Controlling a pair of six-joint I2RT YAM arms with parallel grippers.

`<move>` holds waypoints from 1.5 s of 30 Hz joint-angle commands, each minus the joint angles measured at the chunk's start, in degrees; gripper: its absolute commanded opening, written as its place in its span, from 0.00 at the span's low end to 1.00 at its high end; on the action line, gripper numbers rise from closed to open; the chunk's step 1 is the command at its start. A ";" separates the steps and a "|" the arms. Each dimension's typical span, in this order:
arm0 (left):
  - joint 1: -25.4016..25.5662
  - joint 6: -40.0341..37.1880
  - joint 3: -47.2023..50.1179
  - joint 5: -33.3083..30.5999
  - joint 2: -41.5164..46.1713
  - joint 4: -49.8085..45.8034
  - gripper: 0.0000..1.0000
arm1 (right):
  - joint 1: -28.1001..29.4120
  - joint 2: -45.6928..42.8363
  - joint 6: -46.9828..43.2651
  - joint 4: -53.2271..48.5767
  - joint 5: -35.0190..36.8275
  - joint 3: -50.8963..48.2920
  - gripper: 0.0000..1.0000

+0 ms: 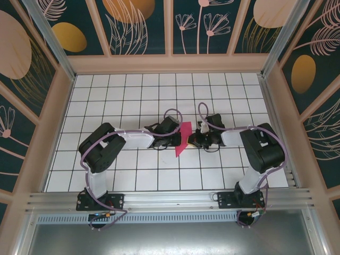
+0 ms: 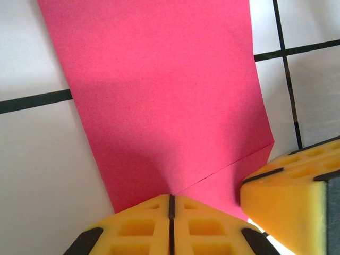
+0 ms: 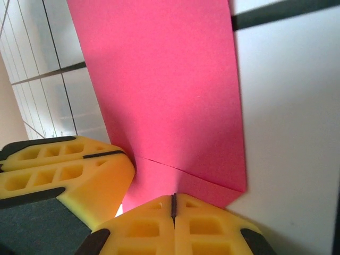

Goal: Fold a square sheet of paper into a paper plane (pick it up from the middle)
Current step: Third fold the triangle at the center of the table.

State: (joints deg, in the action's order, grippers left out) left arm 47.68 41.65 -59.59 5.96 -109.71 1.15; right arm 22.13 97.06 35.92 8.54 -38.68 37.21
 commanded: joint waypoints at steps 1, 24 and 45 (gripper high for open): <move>-0.16 -1.39 0.40 -2.37 -0.77 -5.72 0.11 | -1.96 -3.92 -0.90 0.39 -0.79 0.41 0.00; -0.15 -2.68 0.08 -2.00 -0.10 -6.63 0.11 | -4.82 0.42 -2.63 -1.61 -0.52 2.84 0.00; -0.13 -6.13 -0.42 -3.31 0.12 -7.88 0.12 | -1.86 -1.00 -1.00 0.39 -2.36 3.66 0.00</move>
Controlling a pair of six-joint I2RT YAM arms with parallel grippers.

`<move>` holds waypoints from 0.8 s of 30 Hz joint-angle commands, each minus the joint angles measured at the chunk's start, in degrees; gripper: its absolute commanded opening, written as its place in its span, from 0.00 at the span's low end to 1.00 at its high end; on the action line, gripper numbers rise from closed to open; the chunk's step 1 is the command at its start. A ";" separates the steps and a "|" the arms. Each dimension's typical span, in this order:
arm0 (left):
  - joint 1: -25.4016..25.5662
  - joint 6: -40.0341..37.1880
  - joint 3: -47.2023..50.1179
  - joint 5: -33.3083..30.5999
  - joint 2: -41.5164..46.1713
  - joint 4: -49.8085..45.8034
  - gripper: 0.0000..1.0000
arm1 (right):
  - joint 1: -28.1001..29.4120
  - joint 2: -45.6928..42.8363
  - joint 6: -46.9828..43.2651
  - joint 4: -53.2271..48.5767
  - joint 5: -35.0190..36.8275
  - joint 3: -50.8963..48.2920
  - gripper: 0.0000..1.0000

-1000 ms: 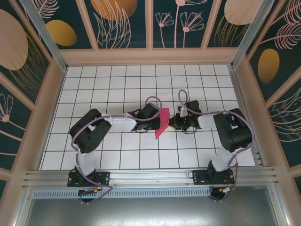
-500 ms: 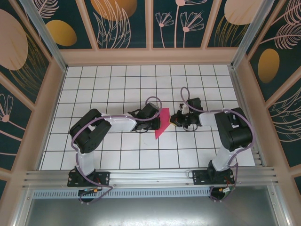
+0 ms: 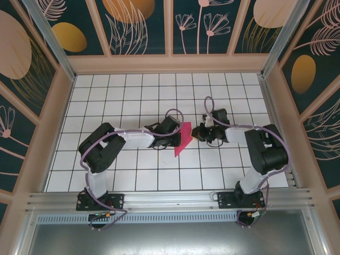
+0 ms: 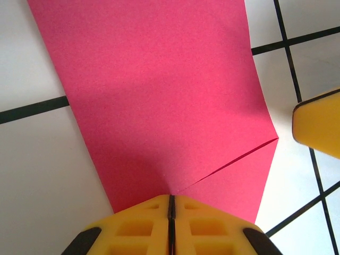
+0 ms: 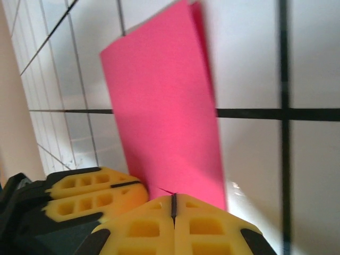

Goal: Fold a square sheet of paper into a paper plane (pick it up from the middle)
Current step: Third fold the triangle at the center of the table.

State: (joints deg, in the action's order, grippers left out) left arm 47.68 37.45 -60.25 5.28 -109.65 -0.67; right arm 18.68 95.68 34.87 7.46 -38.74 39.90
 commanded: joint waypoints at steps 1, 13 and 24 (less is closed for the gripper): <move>-0.11 -1.88 0.04 -2.41 0.00 -6.03 0.12 | 1.96 1.10 0.19 1.90 -2.39 0.89 0.00; -0.15 -1.76 -3.99 -0.62 3.07 -7.11 0.21 | 4.01 6.81 0.28 1.98 0.49 -0.43 0.00; -0.13 1.96 -2.62 20.55 5.07 0.18 0.13 | 4.17 6.54 0.55 1.33 1.91 -0.34 0.00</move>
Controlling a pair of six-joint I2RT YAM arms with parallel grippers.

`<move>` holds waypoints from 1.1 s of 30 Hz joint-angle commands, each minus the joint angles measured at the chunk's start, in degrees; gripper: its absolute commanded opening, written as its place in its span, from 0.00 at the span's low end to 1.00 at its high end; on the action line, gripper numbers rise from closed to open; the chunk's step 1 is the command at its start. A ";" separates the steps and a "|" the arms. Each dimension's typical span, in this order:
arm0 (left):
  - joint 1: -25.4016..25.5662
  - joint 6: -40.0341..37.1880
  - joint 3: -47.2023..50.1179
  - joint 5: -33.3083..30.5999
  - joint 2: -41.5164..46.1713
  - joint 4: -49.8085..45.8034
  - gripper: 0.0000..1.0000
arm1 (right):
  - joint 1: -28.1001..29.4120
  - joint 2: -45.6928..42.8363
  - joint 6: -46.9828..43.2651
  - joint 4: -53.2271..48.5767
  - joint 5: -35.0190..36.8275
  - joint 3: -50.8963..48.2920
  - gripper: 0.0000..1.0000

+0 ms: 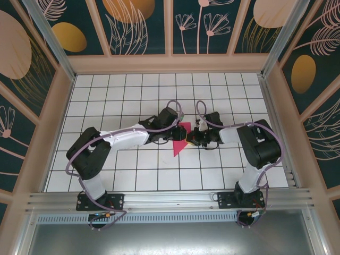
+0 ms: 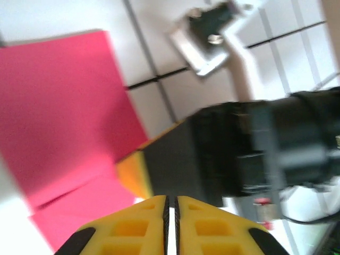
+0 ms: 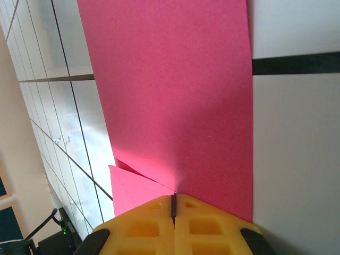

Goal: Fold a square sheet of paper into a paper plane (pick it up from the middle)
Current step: Third fold the triangle at the center of the table.

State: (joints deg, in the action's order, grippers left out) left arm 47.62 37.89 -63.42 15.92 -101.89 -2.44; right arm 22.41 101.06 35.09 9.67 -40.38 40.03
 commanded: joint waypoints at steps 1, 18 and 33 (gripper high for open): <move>-0.01 1.97 1.27 11.43 -3.56 3.23 0.12 | 0.42 1.16 0.33 -0.88 3.51 -0.47 0.00; -0.07 2.71 1.97 4.97 -11.89 -0.14 0.11 | 0.36 1.07 0.41 -1.05 4.07 -0.48 0.00; -0.07 2.43 10.30 8.49 -6.56 0.89 0.14 | 0.36 1.29 0.08 -1.90 4.78 -0.03 0.00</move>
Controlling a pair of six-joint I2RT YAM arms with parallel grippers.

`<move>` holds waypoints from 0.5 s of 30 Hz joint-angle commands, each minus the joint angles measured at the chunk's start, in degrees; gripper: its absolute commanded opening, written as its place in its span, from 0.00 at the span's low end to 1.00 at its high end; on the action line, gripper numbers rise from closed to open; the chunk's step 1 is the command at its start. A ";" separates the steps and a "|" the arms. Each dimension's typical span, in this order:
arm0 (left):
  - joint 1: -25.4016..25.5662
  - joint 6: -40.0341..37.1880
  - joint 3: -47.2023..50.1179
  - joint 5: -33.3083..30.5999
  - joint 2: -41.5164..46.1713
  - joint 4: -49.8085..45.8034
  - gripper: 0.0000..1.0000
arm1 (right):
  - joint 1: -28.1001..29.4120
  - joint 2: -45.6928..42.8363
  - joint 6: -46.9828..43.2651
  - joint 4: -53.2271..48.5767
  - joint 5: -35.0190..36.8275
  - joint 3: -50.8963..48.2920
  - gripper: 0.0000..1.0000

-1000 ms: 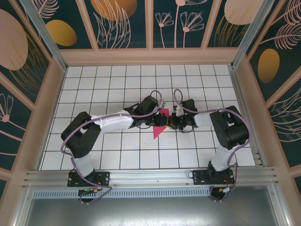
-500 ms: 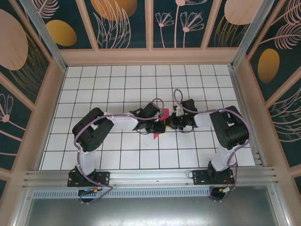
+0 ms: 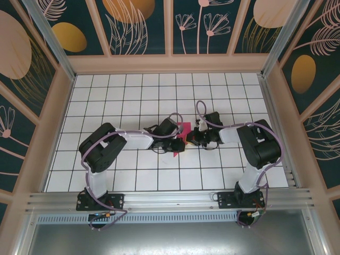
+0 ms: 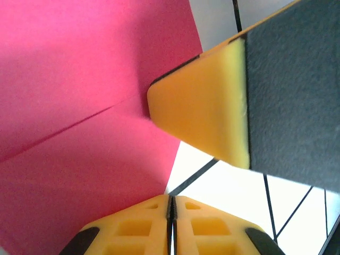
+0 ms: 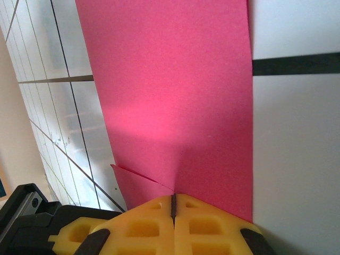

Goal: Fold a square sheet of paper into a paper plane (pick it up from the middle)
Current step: Third fold the triangle at the center of the table.

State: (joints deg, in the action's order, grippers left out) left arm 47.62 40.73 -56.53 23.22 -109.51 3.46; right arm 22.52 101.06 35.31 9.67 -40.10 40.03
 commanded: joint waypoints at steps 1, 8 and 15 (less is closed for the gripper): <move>-0.10 -0.18 4.19 1.27 1.55 -4.71 0.14 | 0.31 1.24 -0.15 -1.89 4.59 -0.08 0.00; -0.01 0.48 8.35 1.28 4.85 -4.96 0.14 | 0.29 1.42 -0.24 -2.19 4.85 0.13 0.00; -0.07 1.71 12.30 1.87 7.68 -4.00 0.15 | 0.26 1.33 -0.51 -2.73 4.94 0.49 0.00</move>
State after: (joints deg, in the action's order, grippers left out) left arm 47.57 41.23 -47.24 23.59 -102.65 5.39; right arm 22.72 101.06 35.29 9.54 -39.99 40.12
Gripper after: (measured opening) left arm 0.149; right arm 0.046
